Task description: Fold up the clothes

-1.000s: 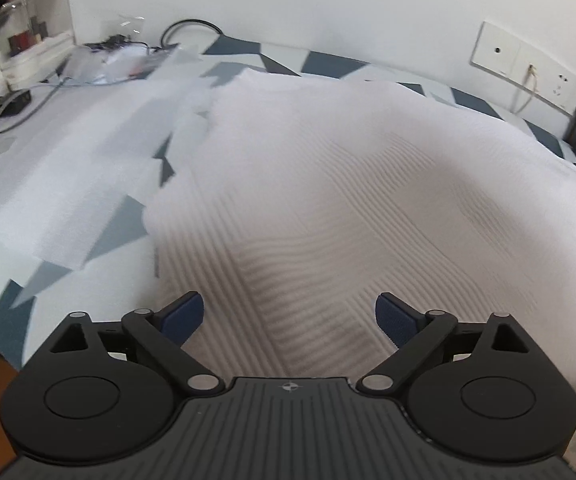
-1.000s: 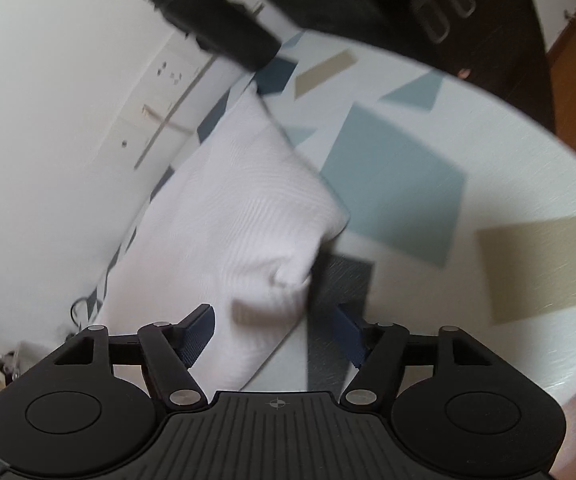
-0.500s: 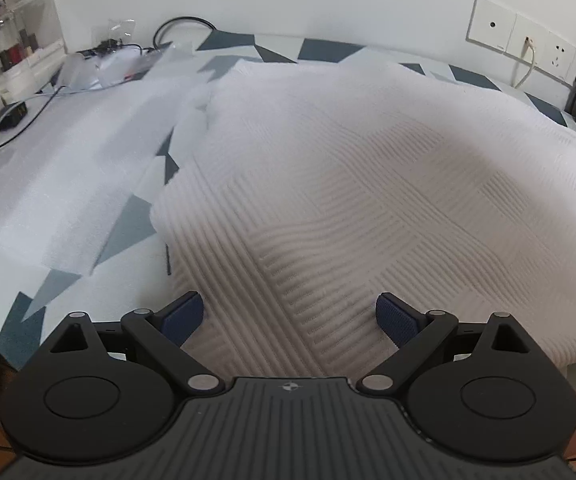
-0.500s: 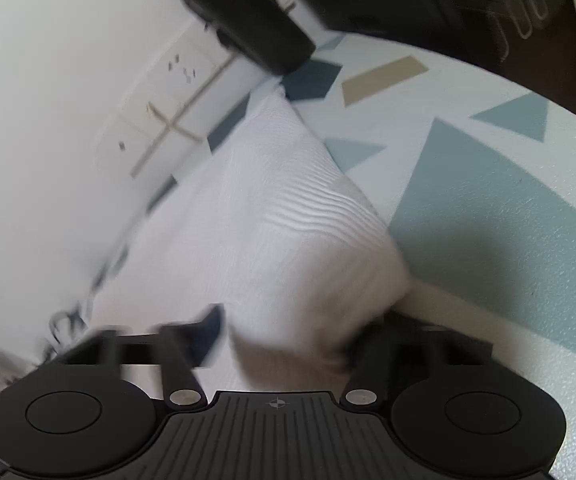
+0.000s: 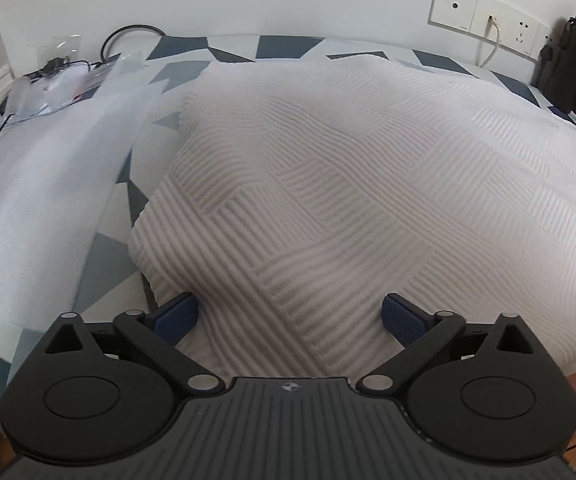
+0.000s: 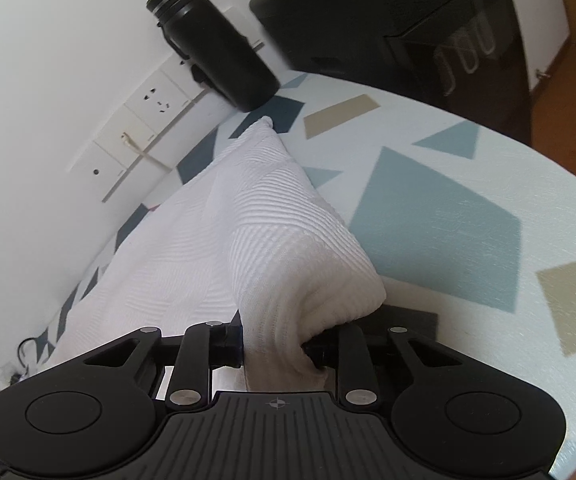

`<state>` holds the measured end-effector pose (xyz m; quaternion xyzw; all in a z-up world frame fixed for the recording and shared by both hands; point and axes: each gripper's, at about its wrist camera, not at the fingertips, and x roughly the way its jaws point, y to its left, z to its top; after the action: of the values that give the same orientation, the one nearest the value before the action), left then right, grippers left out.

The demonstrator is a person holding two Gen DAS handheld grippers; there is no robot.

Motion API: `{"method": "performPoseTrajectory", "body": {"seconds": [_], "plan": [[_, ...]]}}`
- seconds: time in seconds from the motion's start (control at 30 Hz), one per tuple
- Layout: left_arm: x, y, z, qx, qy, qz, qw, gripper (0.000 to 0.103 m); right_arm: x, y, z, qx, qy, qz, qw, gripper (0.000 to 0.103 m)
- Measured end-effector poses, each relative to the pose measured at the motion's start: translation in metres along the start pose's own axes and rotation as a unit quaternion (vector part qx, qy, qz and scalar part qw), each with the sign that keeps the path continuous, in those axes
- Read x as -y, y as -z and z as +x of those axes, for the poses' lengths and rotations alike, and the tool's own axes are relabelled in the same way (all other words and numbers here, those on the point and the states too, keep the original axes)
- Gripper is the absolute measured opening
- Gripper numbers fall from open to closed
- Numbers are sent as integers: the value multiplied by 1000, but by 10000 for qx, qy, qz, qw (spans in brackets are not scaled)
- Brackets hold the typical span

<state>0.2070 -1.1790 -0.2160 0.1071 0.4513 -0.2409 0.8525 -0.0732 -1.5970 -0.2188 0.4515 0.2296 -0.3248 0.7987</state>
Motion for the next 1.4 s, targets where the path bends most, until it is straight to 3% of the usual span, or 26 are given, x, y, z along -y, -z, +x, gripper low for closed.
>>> {"method": "performPoseTrajectory", "body": {"seconds": [0.33, 0.67, 0.97, 1.3, 1.4], "plan": [[-6, -1, 9, -95, 230, 110, 9996, 103, -19, 11, -8, 105, 445, -258, 9986, 21], [-4, 5, 9, 116, 272, 323, 9990, 103, -28, 12, -6, 61, 672, -371, 9970, 22], [-3, 14, 7, 417, 225, 299, 9984, 103, -25, 13, -1, -42, 740, -375, 9965, 22], [-7, 6, 4, 275, 239, 273, 9990, 103, -27, 10, -1, -92, 626, -256, 9977, 22], [-11, 2, -2, 319, 196, 237, 9990, 97, -37, 9, -7, -33, 437, -272, 9987, 22]]}}
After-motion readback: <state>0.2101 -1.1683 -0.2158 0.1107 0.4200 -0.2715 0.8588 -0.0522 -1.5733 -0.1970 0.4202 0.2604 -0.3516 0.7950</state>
